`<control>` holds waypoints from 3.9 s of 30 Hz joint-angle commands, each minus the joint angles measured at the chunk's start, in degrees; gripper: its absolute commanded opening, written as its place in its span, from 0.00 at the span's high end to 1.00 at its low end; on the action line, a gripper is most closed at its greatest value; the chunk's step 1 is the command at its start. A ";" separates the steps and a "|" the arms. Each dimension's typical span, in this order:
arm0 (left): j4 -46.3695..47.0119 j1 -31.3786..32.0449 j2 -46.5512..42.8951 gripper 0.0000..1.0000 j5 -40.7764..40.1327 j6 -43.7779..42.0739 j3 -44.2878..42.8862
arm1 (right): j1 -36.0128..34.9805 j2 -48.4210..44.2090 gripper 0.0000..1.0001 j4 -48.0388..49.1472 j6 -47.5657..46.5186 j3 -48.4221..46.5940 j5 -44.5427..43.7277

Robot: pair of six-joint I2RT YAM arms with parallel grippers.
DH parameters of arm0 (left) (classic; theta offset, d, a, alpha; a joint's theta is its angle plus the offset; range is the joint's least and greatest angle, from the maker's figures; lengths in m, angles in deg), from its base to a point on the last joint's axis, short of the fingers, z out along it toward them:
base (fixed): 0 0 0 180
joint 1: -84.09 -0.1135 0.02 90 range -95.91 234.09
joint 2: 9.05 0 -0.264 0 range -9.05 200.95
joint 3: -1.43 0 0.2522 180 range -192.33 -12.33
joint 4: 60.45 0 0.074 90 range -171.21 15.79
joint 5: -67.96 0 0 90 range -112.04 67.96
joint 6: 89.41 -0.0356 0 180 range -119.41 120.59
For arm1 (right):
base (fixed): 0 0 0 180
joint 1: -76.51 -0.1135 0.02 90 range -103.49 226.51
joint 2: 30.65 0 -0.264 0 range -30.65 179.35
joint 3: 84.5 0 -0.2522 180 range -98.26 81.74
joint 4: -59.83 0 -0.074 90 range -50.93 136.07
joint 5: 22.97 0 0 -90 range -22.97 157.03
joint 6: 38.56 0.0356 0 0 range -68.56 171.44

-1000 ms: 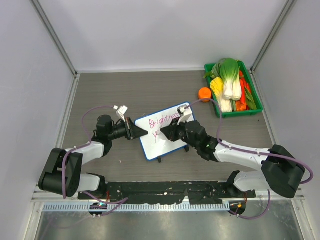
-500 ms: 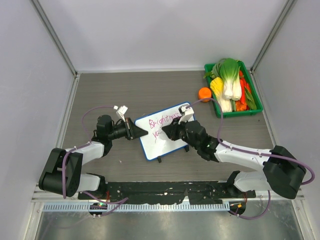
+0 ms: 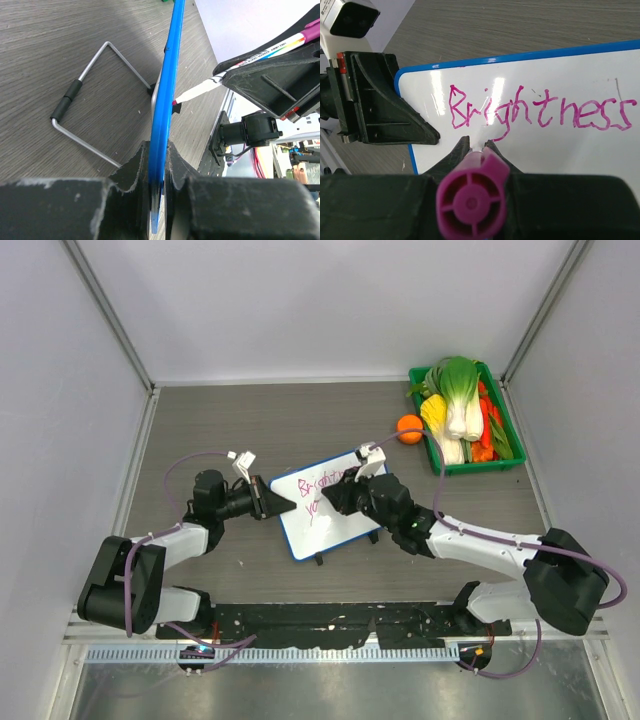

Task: Write a sentence on the whiteboard
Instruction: Write with the whiteboard marker on the whiteboard.

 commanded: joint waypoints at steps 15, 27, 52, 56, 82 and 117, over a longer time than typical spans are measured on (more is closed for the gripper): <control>-3.16 -0.12 1.25 1.00 -3.82 -5.11 0.62 | 2.71 -4.22 0.99 0.41 -0.30 1.14 1.31; -3.07 -0.03 1.25 1.00 -3.64 -5.02 0.71 | 3.51 -1.14 0.99 2.43 0.58 1.75 2.89; -2.99 -0.12 1.16 1.00 -3.64 -5.02 0.71 | 3.59 -1.40 0.99 2.35 1.10 5.44 4.03; -2.98 -0.12 1.42 1.00 -3.64 -5.02 0.71 | 3.59 -1.58 0.99 2.00 1.28 6.32 4.56; -2.63 -0.03 1.69 1.00 -3.38 -4.84 0.71 | 4.56 -2.64 0.99 -0.55 0.14 1.67 -2.39; -2.63 -0.03 1.86 1.00 -3.46 -4.84 0.62 | 4.56 -4.92 0.99 -3.18 0.40 4.83 2.71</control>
